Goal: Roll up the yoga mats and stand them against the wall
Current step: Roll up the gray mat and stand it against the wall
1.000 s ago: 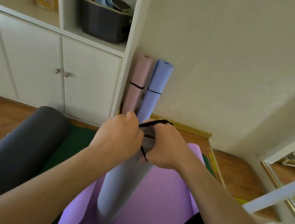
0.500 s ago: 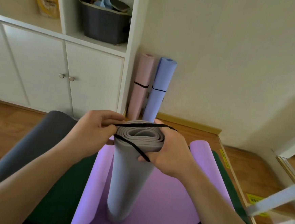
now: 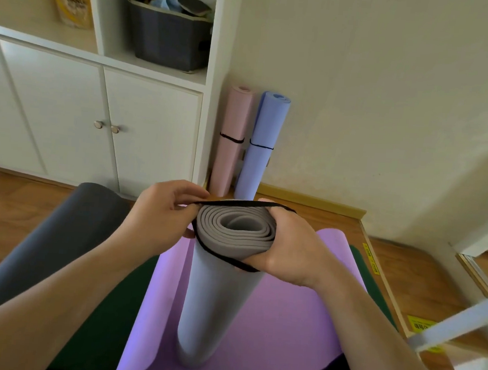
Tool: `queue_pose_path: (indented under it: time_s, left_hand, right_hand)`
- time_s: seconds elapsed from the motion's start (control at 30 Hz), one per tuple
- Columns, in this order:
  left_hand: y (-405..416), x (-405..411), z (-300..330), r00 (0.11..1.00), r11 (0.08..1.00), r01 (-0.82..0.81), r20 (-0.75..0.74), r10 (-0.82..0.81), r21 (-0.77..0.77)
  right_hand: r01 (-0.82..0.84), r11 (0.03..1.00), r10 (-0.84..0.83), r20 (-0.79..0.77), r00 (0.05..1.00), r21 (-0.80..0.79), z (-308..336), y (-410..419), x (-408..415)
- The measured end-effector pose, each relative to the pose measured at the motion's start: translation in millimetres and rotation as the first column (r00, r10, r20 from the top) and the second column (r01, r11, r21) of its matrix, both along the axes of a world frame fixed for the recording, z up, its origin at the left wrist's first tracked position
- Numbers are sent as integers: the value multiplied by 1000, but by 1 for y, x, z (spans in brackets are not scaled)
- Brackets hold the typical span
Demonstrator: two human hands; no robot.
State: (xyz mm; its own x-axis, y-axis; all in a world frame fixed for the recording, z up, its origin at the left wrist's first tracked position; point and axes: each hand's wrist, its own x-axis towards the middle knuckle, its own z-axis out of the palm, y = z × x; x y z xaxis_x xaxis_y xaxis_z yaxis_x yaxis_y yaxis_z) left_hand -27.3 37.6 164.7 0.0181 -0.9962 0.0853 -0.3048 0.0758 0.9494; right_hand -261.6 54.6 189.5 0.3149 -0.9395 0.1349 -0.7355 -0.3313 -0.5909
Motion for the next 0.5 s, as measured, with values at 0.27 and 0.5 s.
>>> queue_pose_path:
  time_s: [0.27,0.5]
  left_hand:
    - [-19,-6,-5,991,984,-61,-105,79,166]
    - [-27,-8,-23,986,977,-27,-153,60,210]
  right_hand:
    - [-77,863,-168,428,888,500,17,-17,-17]
    - [116,783,-439,411,799,611,-20,-39,-21]
